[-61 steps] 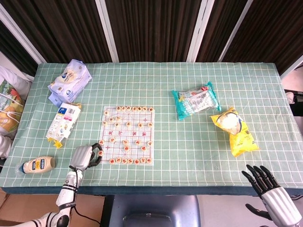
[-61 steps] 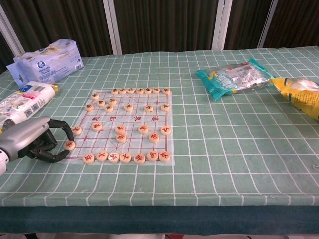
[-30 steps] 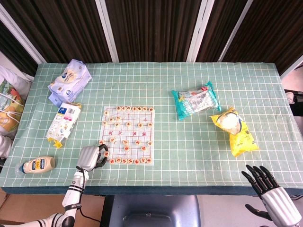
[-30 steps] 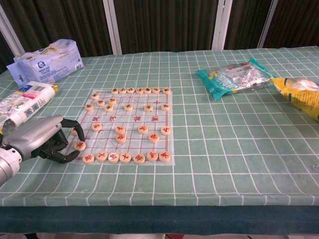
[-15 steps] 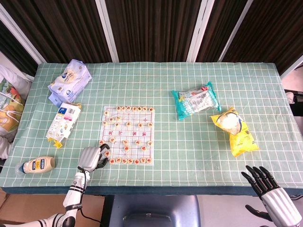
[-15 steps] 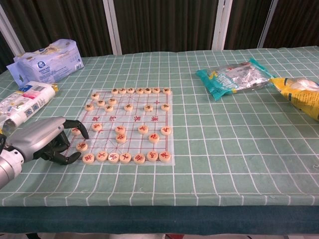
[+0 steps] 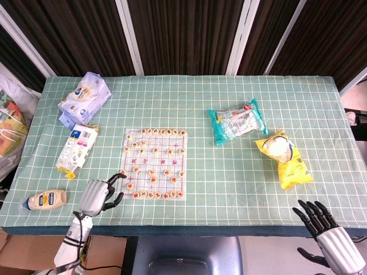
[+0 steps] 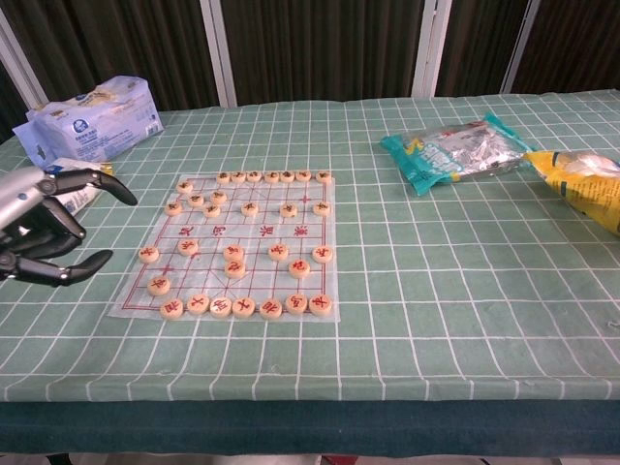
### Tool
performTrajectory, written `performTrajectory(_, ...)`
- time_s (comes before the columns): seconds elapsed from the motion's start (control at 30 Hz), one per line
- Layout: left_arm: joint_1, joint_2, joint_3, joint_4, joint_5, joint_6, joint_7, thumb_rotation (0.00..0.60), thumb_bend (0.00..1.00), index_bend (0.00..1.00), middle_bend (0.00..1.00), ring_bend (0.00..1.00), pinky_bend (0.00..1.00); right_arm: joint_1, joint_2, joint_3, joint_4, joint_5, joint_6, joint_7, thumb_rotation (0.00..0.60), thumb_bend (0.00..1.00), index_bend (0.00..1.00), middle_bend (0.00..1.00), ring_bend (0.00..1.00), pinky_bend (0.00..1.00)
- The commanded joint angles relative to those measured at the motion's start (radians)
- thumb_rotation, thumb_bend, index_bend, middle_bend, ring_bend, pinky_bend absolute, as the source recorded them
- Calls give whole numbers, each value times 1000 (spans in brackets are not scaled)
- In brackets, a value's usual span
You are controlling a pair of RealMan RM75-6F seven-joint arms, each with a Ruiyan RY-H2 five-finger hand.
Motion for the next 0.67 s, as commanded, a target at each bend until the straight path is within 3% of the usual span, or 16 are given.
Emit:
performTrajectory(0.03,130,260,237,-3,342,299,-415,600,363,71,255,294,466,-1,-5,4,2,-8,11,-7,600,248,0,0,0,0)
performTrajectory(0.07,163,269,262,38,384,372,-450,600,362,37,140,157,309,-2,-8,6,3,-9,16,-12,600,248,0,0,0,0)
performTrajectory(0.1,196,271,283,85,420,442,-477,600,361,19,95,108,243,-4,-10,8,3,-7,18,-16,600,248,0,0,0,0)
performTrajectory(0.2,295,260,312,240,475,598,-455,600,362,0,17,18,166,-5,-13,13,-3,-1,15,-31,600,248,0,0,0,0)
performTrajectory(0.3,352,240,283,319,480,688,-371,600,362,0,0,0,133,-3,-13,14,-15,-1,8,-45,600,248,0,0,0,0)
performTrajectory(0.53,362,242,260,338,447,672,-387,600,364,0,0,0,118,-2,-7,8,-18,-13,10,-43,600,248,0,0,0,0)
performTrajectory(0.67,348,254,275,330,478,644,-398,600,361,0,0,0,117,-2,-6,10,-13,-11,18,-29,600,248,0,0,0,0)
